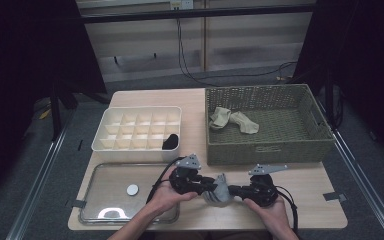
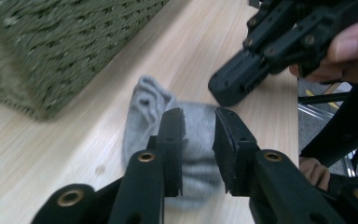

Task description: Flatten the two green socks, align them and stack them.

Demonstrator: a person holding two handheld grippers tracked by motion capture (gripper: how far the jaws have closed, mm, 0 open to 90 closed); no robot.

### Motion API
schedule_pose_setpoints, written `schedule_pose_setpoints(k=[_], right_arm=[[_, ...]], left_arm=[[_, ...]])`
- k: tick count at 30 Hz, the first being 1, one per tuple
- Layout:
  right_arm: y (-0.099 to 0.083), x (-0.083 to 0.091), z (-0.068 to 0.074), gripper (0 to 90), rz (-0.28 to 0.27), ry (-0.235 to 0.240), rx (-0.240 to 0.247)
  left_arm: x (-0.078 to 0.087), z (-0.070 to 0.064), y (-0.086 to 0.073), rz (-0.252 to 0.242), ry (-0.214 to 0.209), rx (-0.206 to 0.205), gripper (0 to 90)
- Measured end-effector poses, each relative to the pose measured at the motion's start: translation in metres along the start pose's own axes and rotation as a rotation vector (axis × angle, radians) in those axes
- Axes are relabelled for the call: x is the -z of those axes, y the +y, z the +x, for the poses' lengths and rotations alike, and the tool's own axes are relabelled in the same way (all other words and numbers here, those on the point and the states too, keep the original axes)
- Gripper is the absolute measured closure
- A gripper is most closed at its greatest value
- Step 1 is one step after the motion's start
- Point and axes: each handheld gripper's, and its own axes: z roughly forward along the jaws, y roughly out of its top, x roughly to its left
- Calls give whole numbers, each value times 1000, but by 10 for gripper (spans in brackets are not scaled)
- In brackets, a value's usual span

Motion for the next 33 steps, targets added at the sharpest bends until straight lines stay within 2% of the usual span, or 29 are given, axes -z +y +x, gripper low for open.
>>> schedule_pose_setpoints(k=[2, 4, 5, 6, 11, 12, 18, 21, 22, 24, 27, 29, 31, 32, 33], right_arm=[[-1, -3, 0, 900, 17, -3, 9], [-1, -7, -1, 900, 28, -2, 11], [-2, -8, -1, 900, 33, -5, 15], [-2, -9, -1, 900, 39, -9, 11], [-3, -12, -3, 893, 47, -8, 5], [-3, -12, -3, 889, 45, -6, 2], [-2, -8, -5, 823, 18, -9, 3], [0, -6, -9, 736, 3, -15, -13], [0, -6, -11, 720, 6, -14, -16], [-2, -8, -12, 676, 16, -21, -22], [-4, -11, -12, 650, 35, -32, -16], [-6, -13, -12, 640, 42, -34, -30], [-7, -15, -12, 652, 51, -25, -37], [-8, -17, -13, 664, 50, -7, -55], [-8, -17, -13, 670, 50, 2, -53]], left_arm=[[-6, 0, 1, 8, -5, 3, 751], [-13, 2, 0, 51, 23, 10, 757], [-16, 3, -2, 57, 7, 10, 756], [-18, 3, -3, 77, 8, 2, 756], [-21, 7, -9, 87, 13, 3, 765], [-22, 8, -10, 104, 13, -4, 766], [-24, 10, -14, 89, 10, -3, 778], [-24, 11, -15, 89, 8, -3, 781], [-25, 9, -16, 82, 29, -6, 782], [-25, 9, -17, 72, 12, -2, 782], [-24, 10, -18, 69, 11, -4, 782], [-25, 9, -20, 44, 12, 0, 782], [-23, 9, -20, 62, 14, -13, 782], [-23, 9, -20, 61, 11, -16, 783], [-23, 10, -21, 55, 10, -10, 783]])
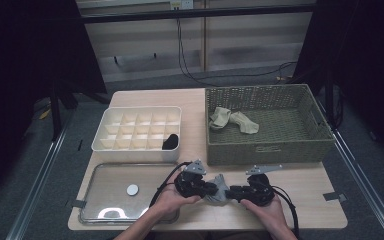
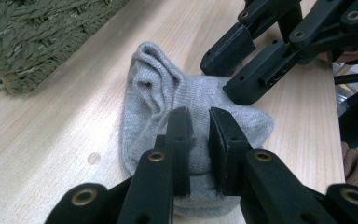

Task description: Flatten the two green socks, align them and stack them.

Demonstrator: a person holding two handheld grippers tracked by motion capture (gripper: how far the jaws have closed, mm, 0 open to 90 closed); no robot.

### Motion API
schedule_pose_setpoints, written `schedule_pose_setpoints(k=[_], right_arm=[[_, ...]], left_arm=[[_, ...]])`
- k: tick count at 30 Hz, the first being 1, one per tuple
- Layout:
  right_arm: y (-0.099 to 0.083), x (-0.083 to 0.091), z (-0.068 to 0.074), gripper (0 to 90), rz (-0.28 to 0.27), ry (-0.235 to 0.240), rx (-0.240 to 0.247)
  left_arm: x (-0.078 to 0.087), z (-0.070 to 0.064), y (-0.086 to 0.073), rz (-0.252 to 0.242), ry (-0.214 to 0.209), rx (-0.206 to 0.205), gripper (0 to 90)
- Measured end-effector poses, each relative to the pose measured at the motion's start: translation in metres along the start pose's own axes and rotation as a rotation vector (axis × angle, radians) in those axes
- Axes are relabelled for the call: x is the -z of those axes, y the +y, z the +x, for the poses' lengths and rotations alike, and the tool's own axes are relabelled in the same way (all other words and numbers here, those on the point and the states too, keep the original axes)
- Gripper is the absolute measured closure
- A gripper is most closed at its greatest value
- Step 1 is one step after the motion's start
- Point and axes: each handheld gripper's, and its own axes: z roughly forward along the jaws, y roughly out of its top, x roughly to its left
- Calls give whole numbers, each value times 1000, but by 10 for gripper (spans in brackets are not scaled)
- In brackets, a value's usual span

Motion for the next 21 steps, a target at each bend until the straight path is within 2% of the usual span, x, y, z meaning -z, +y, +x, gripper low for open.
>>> schedule_pose_setpoints(k=[7, 9, 16, 19, 21], right_arm=[[1, -1, 1, 787, -12, 37, -25], [2, -1, 1, 805, -22, 35, -11], [8, 4, 7, 831, -68, 38, -1], [10, 5, 9, 837, -90, 64, -5], [11, 5, 11, 839, -92, 67, -2]], left_arm=[[0, 0, 0, 7, 9, -8, 793], [0, 0, -1, -3, 4, -3, 794], [-2, -1, 0, -8, 19, -1, 795], [-5, -4, -1, -24, 35, -1, 798], [-5, -5, 1, -15, 43, 5, 800]])
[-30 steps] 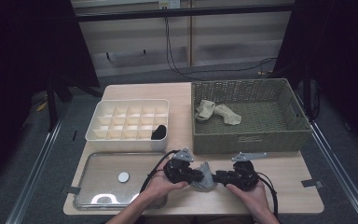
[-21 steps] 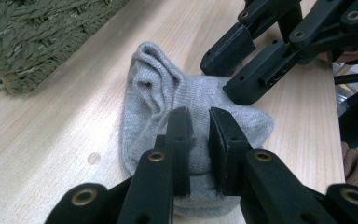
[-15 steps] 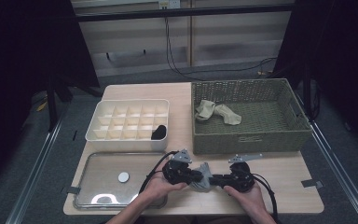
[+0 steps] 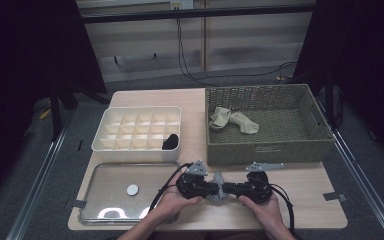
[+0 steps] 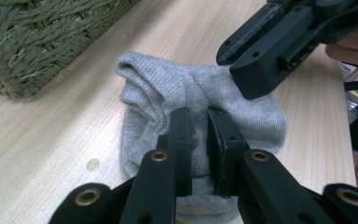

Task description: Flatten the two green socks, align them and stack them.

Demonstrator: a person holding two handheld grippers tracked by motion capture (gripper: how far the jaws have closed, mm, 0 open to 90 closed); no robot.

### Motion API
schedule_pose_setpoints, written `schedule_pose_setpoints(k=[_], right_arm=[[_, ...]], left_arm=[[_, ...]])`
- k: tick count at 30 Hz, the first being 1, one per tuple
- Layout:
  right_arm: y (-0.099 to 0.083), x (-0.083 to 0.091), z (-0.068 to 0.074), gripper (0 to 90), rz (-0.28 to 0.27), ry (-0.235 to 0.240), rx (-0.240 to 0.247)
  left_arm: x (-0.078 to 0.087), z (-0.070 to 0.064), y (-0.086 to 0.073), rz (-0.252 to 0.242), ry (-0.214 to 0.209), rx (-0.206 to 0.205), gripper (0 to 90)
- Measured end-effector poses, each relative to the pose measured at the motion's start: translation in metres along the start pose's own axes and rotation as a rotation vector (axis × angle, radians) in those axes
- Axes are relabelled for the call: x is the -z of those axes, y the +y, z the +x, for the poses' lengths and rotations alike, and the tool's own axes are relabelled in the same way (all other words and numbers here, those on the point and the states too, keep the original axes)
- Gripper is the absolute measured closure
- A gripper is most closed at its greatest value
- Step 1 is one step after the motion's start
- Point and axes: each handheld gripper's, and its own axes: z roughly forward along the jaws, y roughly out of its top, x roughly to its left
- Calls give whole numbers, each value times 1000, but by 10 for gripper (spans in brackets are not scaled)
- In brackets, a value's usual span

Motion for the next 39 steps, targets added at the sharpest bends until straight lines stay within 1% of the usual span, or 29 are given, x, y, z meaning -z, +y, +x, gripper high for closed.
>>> schedule_pose_setpoints(k=[3, 4, 5, 7, 10, 11, 13, 14, 16, 17, 18, 19, 21, 23, 25, 27, 28, 29, 31, 33, 36, 38, 39], right_arm=[[0, 1, 0, 840, -2, -1, 0], [0, 1, -1, 840, -2, -3, 0], [0, 3, -2, 840, -3, -8, 1], [0, 4, -3, 840, -6, -10, 3], [0, 10, -6, 841, -9, -25, 7], [0, 11, -7, 841, -10, -31, 9], [0, 15, -9, 840, -14, -44, 11], [1, 17, -10, 840, -14, -56, 14], [1, 20, -12, 840, -18, -75, 17], [1, 22, -12, 840, -18, -87, 21], [1, 22, -13, 840, -17, -96, 33], [1, 23, -14, 840, -20, -97, 32], [2, 22, -13, 839, -14, -108, 45], [2, 21, -12, 839, -13, -104, 53], [3, 20, -9, 839, -14, -99, 67], [4, 18, -6, 838, -15, -90, 74], [4, 17, -5, 838, -16, -80, 82], [4, 16, -3, 838, -16, -77, 80], [5, 14, -1, 837, -21, -62, 82], [5, 13, 1, 836, -26, -42, 80], [4, 9, 5, 835, -27, -8, 77], [3, 6, 8, 834, -21, 18, 68], [3, 4, 9, 834, -21, 26, 72]], left_arm=[[1, 0, 2, 15, -1, 4, 798], [1, 0, 2, 9, -8, 14, 795], [4, 1, 3, 8, -24, 11, 773], [6, 2, 4, 14, -27, 10, 760], [12, 2, 5, -15, -21, 18, 736], [16, 2, 6, -6, -19, 20, 735], [19, 2, 6, -23, -14, 26, 736], [20, 3, 6, -20, -16, 24, 736], [21, 2, 5, -27, -21, 25, 736], [20, 2, 5, -20, -23, 18, 734], [18, 1, 5, -24, -27, 18, 730], [16, 0, 5, -13, -30, 17, 729], [11, -1, 5, -14, -34, 18, 725], [8, -2, 5, -14, -39, 18, 731], [7, -2, 6, -2, -32, 16, 742], [5, -2, 5, 14, -15, 10, 767], [4, -2, 4, 22, -15, 10, 775], [2, -2, 3, 18, -16, 19, 784], [1, -4, 4, 33, 6, 6, 800], [-1, -5, 4, 29, 15, 6, 815], [-1, -5, 4, 36, 25, 3, 834], [-2, -7, 3, 33, 37, -9, 840], [-1, -8, 4, 42, 47, -15, 841]])
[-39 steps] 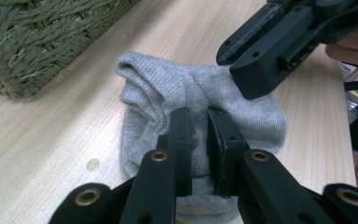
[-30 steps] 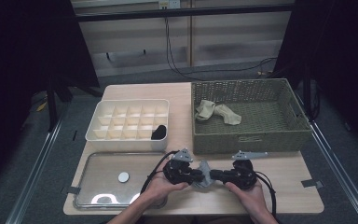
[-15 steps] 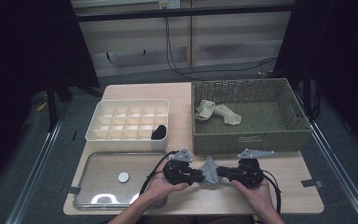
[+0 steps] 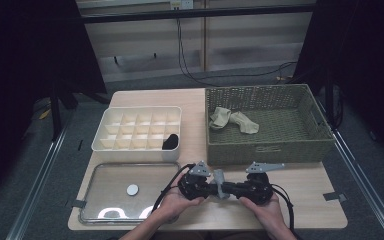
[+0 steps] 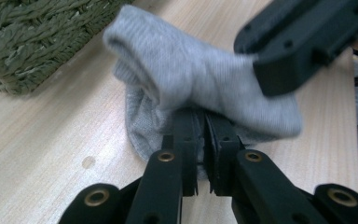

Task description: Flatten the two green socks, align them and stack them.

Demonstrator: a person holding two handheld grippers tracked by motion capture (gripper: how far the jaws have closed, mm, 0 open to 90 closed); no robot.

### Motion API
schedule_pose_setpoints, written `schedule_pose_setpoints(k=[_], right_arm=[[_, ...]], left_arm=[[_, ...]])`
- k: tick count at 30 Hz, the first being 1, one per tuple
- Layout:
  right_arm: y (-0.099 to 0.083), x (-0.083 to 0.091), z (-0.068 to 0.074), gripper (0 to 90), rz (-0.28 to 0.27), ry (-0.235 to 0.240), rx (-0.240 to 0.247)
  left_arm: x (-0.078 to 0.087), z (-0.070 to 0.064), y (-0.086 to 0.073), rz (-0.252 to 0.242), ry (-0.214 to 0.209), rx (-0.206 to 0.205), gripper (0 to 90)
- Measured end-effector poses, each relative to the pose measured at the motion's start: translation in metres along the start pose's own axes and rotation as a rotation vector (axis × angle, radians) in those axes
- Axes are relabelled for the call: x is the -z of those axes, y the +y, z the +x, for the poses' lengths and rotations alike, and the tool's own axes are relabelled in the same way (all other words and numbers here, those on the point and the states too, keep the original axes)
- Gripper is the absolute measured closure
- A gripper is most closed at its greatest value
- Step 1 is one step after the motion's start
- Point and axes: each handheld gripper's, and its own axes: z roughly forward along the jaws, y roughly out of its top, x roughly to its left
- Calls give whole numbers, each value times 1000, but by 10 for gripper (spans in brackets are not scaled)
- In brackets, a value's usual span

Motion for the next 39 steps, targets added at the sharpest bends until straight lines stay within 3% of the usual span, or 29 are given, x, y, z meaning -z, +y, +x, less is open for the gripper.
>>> schedule_pose_setpoints(k=[11, 18, 21, 25, 28, 30, 37, 39], right_arm=[[-6, -9, 6, 834, 42, 22, 10], [-7, -15, 4, 833, 63, -1, 23], [-6, -16, 5, 833, 67, -4, 27], [-5, -18, 5, 832, 78, -14, 33], [-2, -19, 6, 832, 88, -19, 34], [-2, -20, 6, 831, 93, -22, 37], [3, -21, 4, 826, 104, -20, 31], [4, -23, 4, 826, 101, -17, 31]], left_arm=[[5, 10, -6, -32, -48, 59, 818], [16, 17, -7, -48, -33, 87, 750], [24, 19, -5, -48, -29, 76, 726], [39, 25, -4, -75, 8, 78, 712], [34, 33, -10, -43, 24, 91, 661], [27, 33, -12, -36, -12, 108, 648], [22, 31, -13, -7, -34, 102, 787], [21, 31, -15, 25, -31, 100, 813]])
